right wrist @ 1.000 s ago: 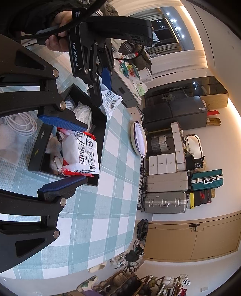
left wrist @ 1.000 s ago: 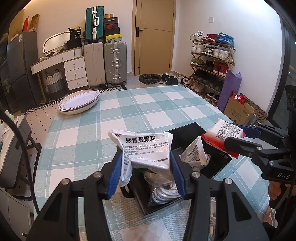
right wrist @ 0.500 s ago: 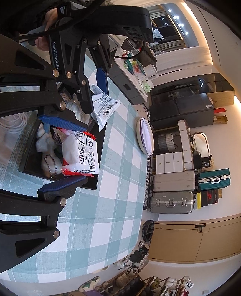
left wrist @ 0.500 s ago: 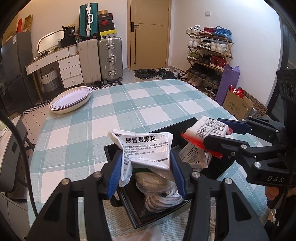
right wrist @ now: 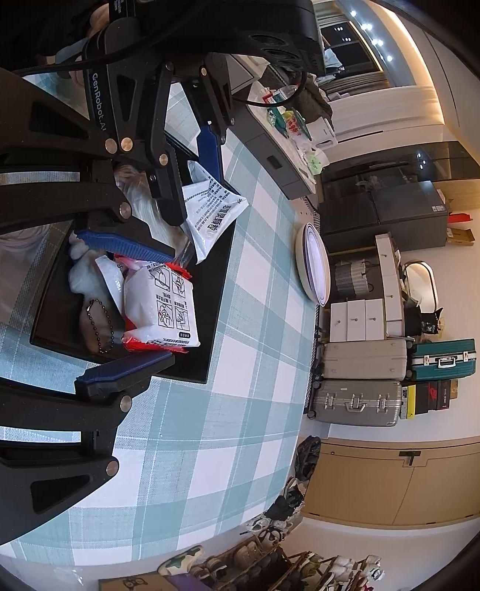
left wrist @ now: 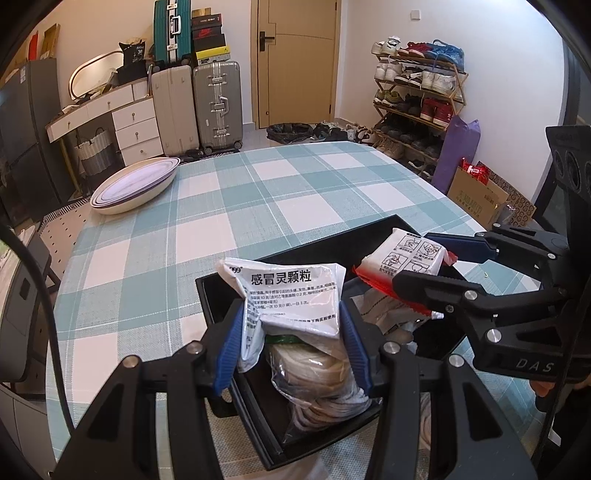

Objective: Organize soft objects
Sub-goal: 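Open both grippers to drop the packets into the black box, then move the left gripper to the coiled white cable while the right approaches the foam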

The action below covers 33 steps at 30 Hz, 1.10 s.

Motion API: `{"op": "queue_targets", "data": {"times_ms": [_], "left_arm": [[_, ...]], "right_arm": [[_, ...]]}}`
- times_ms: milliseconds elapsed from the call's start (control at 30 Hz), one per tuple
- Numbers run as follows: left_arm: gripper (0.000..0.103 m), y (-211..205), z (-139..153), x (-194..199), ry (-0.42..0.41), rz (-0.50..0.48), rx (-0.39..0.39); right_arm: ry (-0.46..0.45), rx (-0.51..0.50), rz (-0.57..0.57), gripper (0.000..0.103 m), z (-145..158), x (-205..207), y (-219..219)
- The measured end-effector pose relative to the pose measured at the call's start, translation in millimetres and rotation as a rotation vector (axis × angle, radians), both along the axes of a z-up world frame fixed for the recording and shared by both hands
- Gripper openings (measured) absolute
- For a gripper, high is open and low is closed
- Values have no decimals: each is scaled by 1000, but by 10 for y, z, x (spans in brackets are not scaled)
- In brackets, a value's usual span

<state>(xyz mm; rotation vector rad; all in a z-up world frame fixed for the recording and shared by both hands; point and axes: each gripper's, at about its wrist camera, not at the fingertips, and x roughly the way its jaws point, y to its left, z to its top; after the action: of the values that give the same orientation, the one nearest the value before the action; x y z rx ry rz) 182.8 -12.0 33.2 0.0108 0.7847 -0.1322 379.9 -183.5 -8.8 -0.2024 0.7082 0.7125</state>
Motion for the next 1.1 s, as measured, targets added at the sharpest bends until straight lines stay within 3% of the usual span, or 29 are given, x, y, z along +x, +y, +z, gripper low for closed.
{"op": "queue_targets", "data": {"times_ms": [133, 300, 533, 833, 1100], "left_arm": [[53, -6, 7, -16, -6, -1, 4], [68, -5, 33, -69, -2, -4, -14], [102, -16, 148, -282, -43, 18, -26], [103, 84, 187, -663, -77, 72, -52], [103, 149, 144, -946, -100, 118, -48]], "right_arm": [[-13, 39, 13, 54, 25, -33, -31], [-43, 45, 0, 62, 90, -112, -111], [-54, 73, -48, 99, 146, -296, -391], [-68, 122, -100, 102, 156, -581, -729], [-77, 95, -103, 103, 107, -813, -849]]}}
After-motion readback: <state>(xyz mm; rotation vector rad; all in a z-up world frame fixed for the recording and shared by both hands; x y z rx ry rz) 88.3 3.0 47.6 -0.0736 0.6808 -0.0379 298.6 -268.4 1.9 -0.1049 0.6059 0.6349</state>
